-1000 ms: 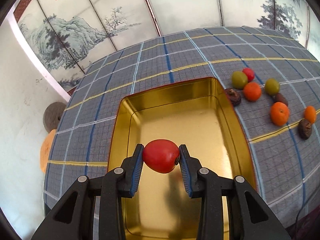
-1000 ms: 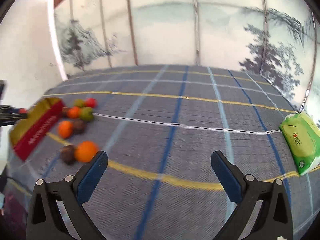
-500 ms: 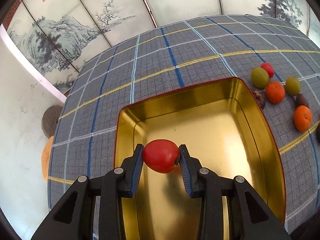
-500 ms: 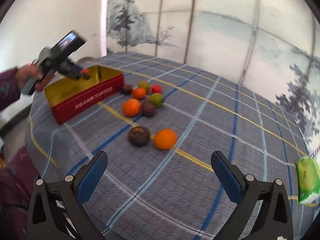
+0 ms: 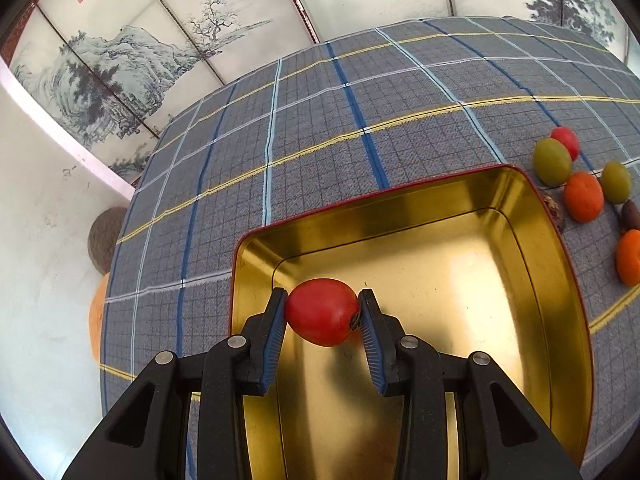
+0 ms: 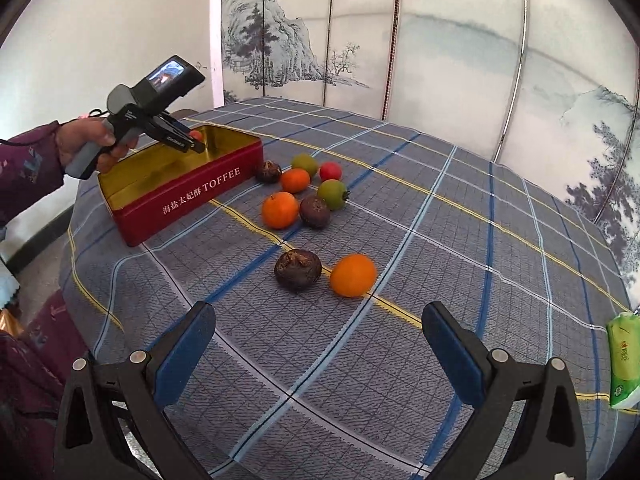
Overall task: Organize fruits
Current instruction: 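Carry the tomato over the gold tin and open the left tool, then grasp a dark brown round fruit with the right tool, then lower the dark fruit into the tin and open the right tool, then withdraw the right tool from the tin toward the table, then grasp the large orange with the left tool while the right tool grasps another dark fruit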
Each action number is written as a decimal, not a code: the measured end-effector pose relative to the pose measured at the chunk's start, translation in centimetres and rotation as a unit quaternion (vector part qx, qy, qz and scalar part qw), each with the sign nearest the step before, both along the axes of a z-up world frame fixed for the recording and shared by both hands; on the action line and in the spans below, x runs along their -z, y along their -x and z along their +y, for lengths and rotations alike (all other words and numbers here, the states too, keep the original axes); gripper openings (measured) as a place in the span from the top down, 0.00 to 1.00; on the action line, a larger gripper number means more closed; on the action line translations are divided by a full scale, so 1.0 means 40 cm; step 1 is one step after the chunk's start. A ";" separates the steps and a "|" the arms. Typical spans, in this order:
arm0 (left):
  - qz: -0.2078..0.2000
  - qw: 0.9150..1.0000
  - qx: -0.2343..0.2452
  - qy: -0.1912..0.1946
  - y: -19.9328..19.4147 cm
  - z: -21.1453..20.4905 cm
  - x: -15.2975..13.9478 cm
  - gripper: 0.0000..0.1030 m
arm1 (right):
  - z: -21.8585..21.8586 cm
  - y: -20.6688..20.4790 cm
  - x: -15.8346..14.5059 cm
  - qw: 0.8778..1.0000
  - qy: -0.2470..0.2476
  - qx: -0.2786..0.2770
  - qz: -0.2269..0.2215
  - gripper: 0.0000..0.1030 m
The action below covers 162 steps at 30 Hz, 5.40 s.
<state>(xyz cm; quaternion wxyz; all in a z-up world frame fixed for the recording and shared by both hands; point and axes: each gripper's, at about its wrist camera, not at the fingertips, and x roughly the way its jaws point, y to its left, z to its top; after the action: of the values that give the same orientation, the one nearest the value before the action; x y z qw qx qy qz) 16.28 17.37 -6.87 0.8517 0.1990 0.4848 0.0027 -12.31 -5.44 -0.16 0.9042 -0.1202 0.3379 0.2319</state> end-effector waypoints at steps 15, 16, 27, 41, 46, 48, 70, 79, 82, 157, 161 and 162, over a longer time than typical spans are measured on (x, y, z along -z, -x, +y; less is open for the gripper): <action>-0.094 0.986 -0.027 0.132 0.264 -0.006 -0.148 0.40 | 0.096 -0.107 0.030 0.993 -0.010 -0.106 0.059 0.37; -0.102 0.985 -0.031 0.138 0.297 -0.008 -0.156 0.39 | 0.107 -0.116 0.036 0.992 0.004 -0.113 0.059 0.39; -0.122 0.965 -0.120 0.199 0.539 0.034 -0.151 0.38 | 0.148 -0.205 0.087 0.970 0.110 -0.184 0.115 0.39; -0.140 0.964 -0.104 0.201 0.669 -0.065 -0.154 0.09 | 0.197 -0.239 0.057 0.966 0.106 -0.192 0.135 0.64; -0.157 0.955 -0.108 0.229 0.708 -0.050 -0.171 0.02 | 0.282 -0.253 -0.069 0.974 0.006 -0.207 0.094 0.64; -0.155 0.950 -0.102 0.251 0.720 -0.041 -0.172 0.02 | 0.346 -0.281 -0.083 0.973 -0.005 -0.213 0.089 0.64; -0.109 0.962 -0.159 0.194 0.719 0.052 -0.123 0.02 | 0.697 -0.453 0.095 0.977 0.055 -0.150 0.142 0.64; -0.093 0.965 -0.170 0.179 0.708 0.058 -0.108 0.02 | 0.734 -0.458 0.098 0.978 0.041 -0.149 0.141 0.63; -0.090 0.966 -0.170 0.174 0.705 0.054 -0.106 0.02 | 0.726 -0.454 0.086 0.980 0.019 -0.149 0.133 0.51; 0.002 0.976 0.030 0.214 0.320 -0.320 -0.125 0.61 | -0.052 -0.250 -0.006 0.994 -0.092 0.009 0.066 0.18; -0.006 0.975 0.015 0.221 0.360 -0.269 -0.148 0.61 | 0.066 -0.315 0.035 0.992 -0.061 -0.022 0.106 0.32; -0.009 0.975 0.011 0.220 0.368 -0.258 -0.152 0.61 | 0.088 -0.327 0.044 0.992 -0.058 -0.025 0.111 0.32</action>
<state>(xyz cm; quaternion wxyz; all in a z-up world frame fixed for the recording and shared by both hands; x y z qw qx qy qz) 1.57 7.05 -0.80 0.8788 0.0120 0.4638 -0.1118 0.76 -1.93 -1.94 0.8603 -0.0494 0.4193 0.2856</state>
